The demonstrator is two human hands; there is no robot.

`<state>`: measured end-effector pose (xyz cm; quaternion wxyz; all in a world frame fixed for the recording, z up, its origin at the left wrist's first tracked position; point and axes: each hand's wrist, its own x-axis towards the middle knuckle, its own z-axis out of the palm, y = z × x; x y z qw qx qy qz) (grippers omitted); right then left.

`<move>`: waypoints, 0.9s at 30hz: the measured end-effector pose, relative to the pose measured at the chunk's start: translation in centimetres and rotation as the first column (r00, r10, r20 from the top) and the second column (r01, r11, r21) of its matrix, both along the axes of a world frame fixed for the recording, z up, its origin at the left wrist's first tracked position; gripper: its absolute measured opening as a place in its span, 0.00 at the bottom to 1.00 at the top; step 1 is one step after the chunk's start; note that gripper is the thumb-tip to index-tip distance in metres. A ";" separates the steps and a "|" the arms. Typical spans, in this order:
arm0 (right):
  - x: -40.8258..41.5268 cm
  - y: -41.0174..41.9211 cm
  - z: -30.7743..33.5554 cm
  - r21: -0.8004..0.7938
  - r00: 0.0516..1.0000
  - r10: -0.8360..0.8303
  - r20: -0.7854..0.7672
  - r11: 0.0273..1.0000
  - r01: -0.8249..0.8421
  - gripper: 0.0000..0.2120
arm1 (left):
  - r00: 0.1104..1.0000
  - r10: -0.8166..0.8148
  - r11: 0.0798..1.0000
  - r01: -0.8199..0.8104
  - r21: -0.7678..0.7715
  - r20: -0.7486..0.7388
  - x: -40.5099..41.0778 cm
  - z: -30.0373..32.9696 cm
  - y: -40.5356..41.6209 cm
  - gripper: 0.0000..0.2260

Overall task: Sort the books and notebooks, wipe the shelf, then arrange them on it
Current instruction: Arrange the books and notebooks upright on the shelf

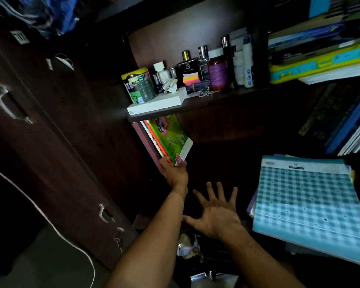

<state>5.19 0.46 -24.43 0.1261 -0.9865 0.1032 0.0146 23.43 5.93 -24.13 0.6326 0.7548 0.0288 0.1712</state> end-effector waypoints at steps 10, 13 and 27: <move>-2.5 -0.7 2.7 -0.023 0.985 0.094 -0.145 0.995 -0.099 0.42 | 0.821 -0.556 0.816 0.569 0.107 -0.129 -9.1 2.7 -0.4 0.03; -7.9 0.1 6.4 -0.115 0.942 0.253 -0.221 0.952 -0.282 0.35 | 0.729 -0.663 0.717 0.684 0.133 -0.171 -12.1 4.2 -1.5 0.03; -16.1 -6.9 6.9 -0.144 0.985 -0.164 -0.055 0.977 0.155 0.34 | 0.718 -0.663 0.641 0.691 0.335 -0.211 -18.7 5.8 -3.2 0.15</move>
